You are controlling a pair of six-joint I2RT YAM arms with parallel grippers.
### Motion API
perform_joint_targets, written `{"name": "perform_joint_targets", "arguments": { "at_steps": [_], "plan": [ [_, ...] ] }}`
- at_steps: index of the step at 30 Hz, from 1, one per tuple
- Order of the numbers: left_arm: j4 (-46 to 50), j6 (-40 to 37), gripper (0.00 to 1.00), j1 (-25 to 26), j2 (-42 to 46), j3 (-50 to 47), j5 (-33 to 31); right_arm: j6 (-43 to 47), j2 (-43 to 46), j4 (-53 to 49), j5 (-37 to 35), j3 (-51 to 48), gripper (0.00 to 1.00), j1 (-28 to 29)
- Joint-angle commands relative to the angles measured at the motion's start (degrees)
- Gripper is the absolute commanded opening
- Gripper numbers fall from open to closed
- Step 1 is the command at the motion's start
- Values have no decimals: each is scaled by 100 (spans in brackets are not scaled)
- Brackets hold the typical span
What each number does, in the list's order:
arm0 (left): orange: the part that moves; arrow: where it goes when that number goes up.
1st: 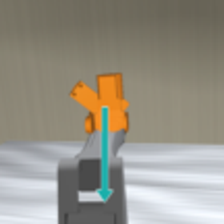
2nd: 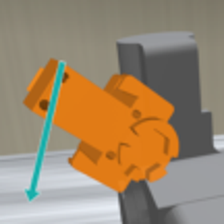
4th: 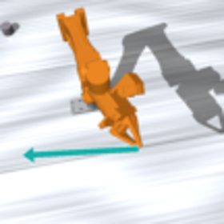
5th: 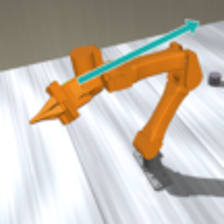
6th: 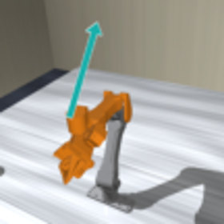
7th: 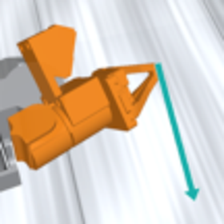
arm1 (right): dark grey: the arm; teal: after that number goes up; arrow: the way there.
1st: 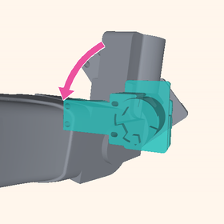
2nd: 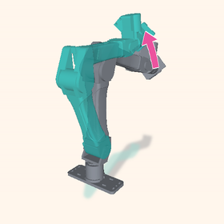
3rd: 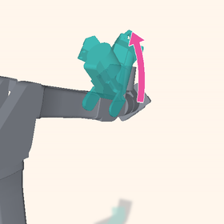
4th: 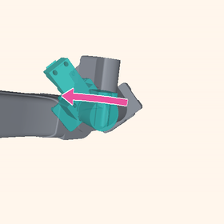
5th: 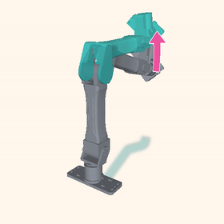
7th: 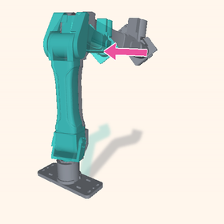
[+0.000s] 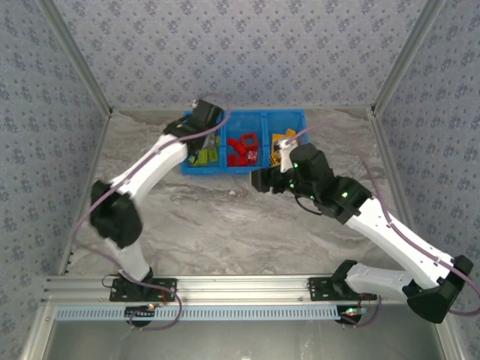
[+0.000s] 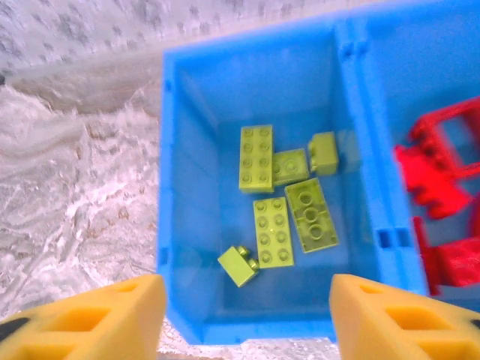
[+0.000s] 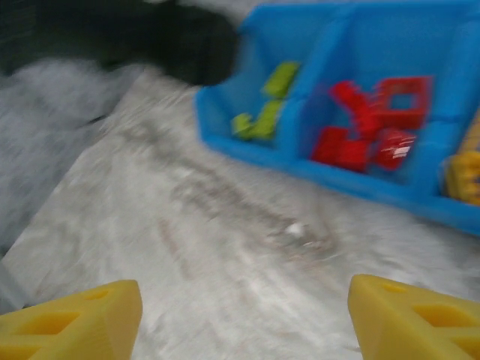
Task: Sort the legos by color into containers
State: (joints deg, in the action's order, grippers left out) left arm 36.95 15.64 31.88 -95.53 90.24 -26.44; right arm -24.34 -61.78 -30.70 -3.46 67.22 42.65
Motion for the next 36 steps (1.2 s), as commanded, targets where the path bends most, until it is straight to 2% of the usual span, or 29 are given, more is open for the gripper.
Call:
{"name": "perform_joint_targets", "arguments": {
  "at_steps": [1, 2, 3, 5, 8, 11, 12, 14, 15, 16, 17, 18, 20, 23, 26, 32, 36],
  "plan": [
    [-676, 661, 72, -179, 1555, -1143, 501, -22, 206, -654, -1349, 214, 100, -641],
    [-742, 794, 77, -229, 1941, -1482, 600, -75, 248, -690, -1488, 162, 100, -920],
    [-759, 877, 98, -300, 2319, -1789, 703, -153, 323, -710, -1714, -84, 100, -1186],
    [-670, 941, 98, -389, 2963, -2294, 705, -88, 447, -551, -2036, -413, 100, -1622],
    [-604, 904, 98, -486, 3807, -3013, 503, 42, 491, -398, -2767, -855, 100, -1889],
    [-728, 762, 98, -490, 4444, -3756, -110, -5, 487, 223, -3596, -1426, 100, -2060],
    [-773, 703, 98, -490, 4602, -3972, -439, 188, 514, 695, -3347, -1711, 100, -2262],
    [-685, 953, 98, -481, 4765, -4287, -1409, 932, 578, 2007, -2198, -2405, 100, -2777],
    [-775, 1052, 98, -481, 4823, -4518, -2006, 1281, 535, 2621, -2067, -2787, 100, -2882],
    [-1033, 834, 98, -489, 4896, -4806, -2337, 1514, 417, 3046, -2283, -3088, 100, -2885],
    [-1544, 352, 98, -492, 4980, -5136, -2399, 1665, 273, 3234, -2345, -3225, 100, -2910],
    [-2251, -211, 98, -505, 5054, -5513, -2373, 1625, 80, 3282, -2287, -3280, 100, -2993],
    [-3607, -1329, 98, -700, 5049, -6352, -1877, 1573, -330, 3374, -1964, -3278, 100, -3170],
    [-4160, -989, 98, -1195, 4881, -6842, -1287, 1787, -735, 4073, -1808, -3457, 100, -3221],
    [-5338, -1306, 98, -1507, 4243, -7326, -897, 2001, -968, 4825, -1688, -3629, 100, -3318],
    [-6354, -1626, 98, -2248, 2431, -6814, 275, 2270, -1893, 5410, -1445, -3537, 100, -3692],
    [-7040, -1712, 98, -2712, 1571, -6383, 970, 2616, -2228, 5836, -1133, -3583, 100, -3883]
  ]
}}
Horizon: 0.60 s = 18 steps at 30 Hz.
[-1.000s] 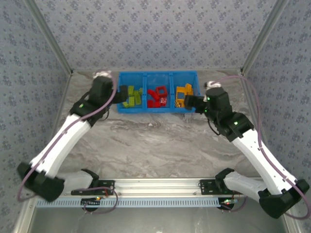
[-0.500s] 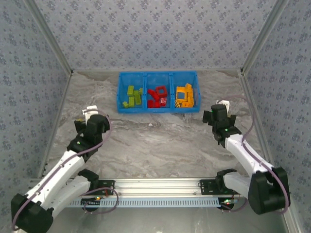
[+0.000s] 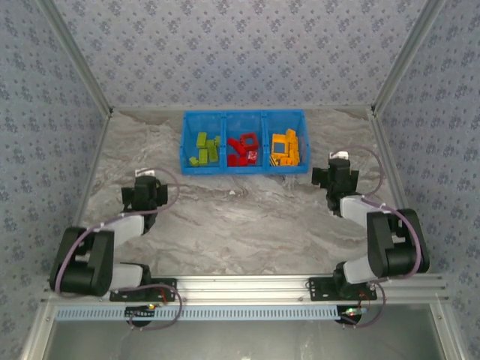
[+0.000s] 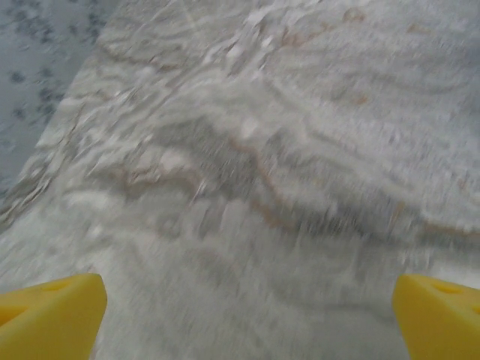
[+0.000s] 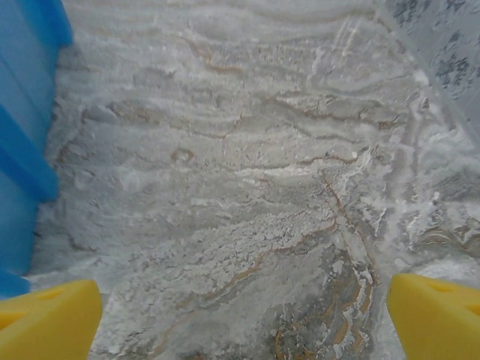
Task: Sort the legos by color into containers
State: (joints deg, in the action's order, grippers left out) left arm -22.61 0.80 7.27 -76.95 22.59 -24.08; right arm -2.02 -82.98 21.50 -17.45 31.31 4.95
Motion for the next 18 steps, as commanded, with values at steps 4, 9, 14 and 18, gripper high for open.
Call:
{"name": "perform_joint_targets", "arguments": {
  "at_steps": [4, 9, 14, 18],
  "plan": [
    [-1763, 271, 98, -725, -940, 452, 1285, 267, -289, 1475, 1027, -361, 100, -518],
    [-3417, 215, 98, -726, -1019, -490, 1466, 364, -289, 2158, 1485, -776, 100, -605],
    [-2654, 231, 98, -759, -1124, 4, 1539, 358, -395, 2528, 1202, -960, 100, -535],
    [-2460, 235, 98, -749, -1060, 41, 1535, 317, -427, 2557, 1323, -945, 100, -596]
  ]
}}
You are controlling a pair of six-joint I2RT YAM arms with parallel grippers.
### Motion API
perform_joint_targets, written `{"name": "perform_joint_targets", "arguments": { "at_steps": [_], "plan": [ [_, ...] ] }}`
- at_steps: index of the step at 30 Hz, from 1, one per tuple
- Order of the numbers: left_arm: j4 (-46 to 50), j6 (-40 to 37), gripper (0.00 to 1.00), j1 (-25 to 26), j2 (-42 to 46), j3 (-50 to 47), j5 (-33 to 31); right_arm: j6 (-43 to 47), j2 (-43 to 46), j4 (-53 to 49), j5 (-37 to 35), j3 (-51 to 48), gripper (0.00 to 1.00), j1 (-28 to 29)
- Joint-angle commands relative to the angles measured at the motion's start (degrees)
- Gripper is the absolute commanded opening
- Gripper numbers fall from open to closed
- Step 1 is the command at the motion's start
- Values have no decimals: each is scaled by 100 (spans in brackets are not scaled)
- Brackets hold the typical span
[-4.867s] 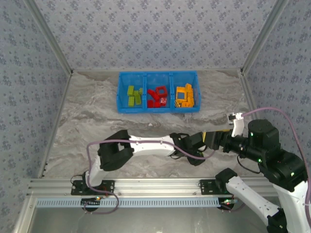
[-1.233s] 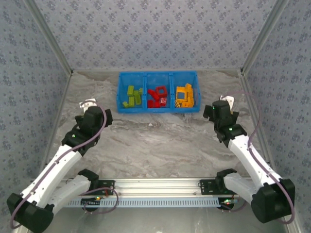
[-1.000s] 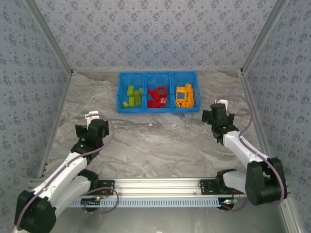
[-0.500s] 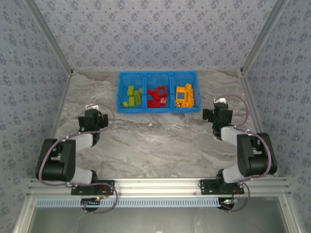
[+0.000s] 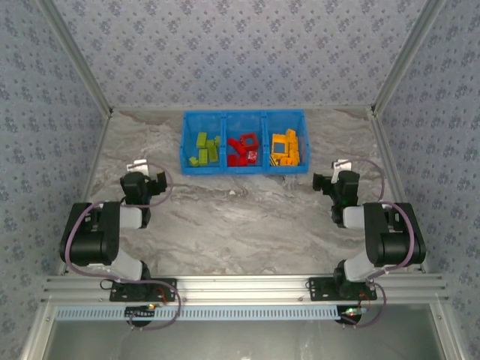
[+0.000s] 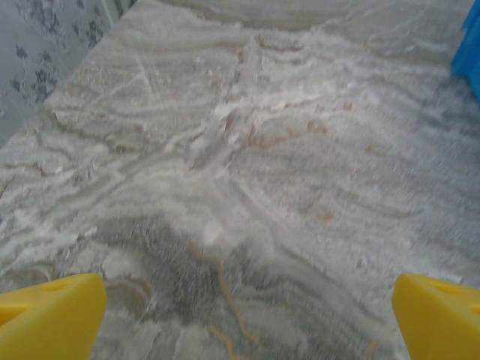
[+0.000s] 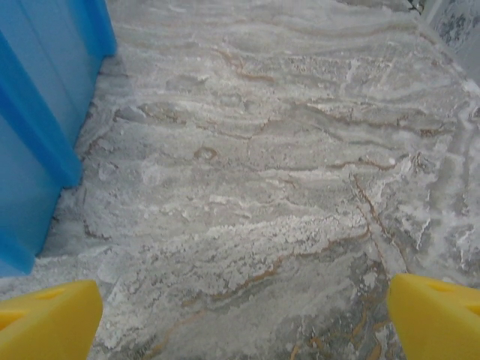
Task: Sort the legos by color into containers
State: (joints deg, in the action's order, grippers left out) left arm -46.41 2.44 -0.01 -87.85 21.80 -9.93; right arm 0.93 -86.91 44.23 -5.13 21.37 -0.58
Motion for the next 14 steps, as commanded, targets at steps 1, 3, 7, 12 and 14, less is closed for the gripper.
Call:
{"name": "perform_joint_targets", "arguments": {
  "at_steps": [1, 3, 7, 12, 14],
  "plan": [
    [-198, 65, 98, -20, 1, 98, 123, 21, -18, 233, 98, 63, 100, -49],
    [-157, 67, 98, -21, 4, 105, 123, 21, -22, 249, 109, 61, 100, -54],
    [-130, 69, 98, -24, 14, 108, 123, 21, -19, 257, 116, 62, 100, -59],
    [-144, 67, 98, -24, 12, 98, 123, 13, -28, 227, 158, 82, 100, -87],
    [-140, 65, 98, -25, 10, 105, 120, 13, -36, 235, 163, 70, 100, -85]
  ]
}}
